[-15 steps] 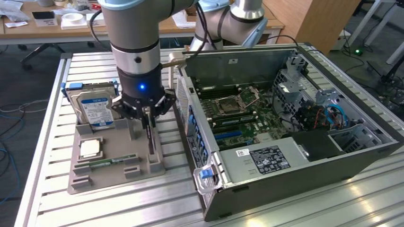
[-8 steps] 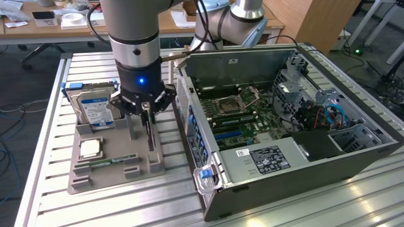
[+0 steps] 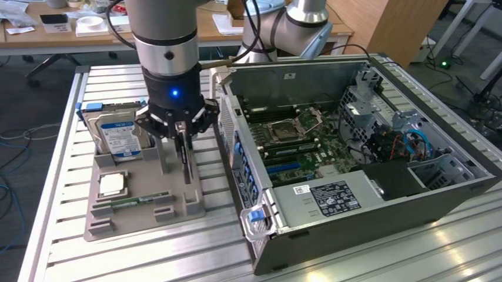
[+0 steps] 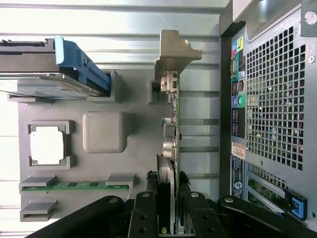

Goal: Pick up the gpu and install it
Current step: 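Pick up the gpu and move the gpu toward the slot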

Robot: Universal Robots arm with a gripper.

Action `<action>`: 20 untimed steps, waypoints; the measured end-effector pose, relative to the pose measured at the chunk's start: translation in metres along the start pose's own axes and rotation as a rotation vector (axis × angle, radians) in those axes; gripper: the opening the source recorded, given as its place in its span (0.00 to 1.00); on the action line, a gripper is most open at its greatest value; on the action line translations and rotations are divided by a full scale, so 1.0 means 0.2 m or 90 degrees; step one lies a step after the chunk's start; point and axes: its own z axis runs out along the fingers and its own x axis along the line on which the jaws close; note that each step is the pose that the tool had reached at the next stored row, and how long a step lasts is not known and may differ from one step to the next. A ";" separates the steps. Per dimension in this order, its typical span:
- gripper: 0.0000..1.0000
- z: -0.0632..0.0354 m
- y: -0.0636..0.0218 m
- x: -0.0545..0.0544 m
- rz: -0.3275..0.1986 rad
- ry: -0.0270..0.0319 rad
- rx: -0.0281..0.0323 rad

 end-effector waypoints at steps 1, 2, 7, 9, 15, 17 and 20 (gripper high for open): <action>0.26 -0.007 0.000 0.00 0.000 0.0000 0.0000; 0.26 -0.011 0.001 0.00 0.000 0.0000 0.0000; 0.26 -0.029 0.001 0.00 0.000 0.0000 0.0000; 0.26 -0.034 0.002 0.00 0.000 0.0000 0.0000; 0.26 -0.062 0.003 0.00 0.000 0.0000 0.0001; 0.26 -0.078 0.004 0.00 0.000 0.0000 0.0000; 0.26 -0.103 0.005 0.00 0.000 0.0000 0.0000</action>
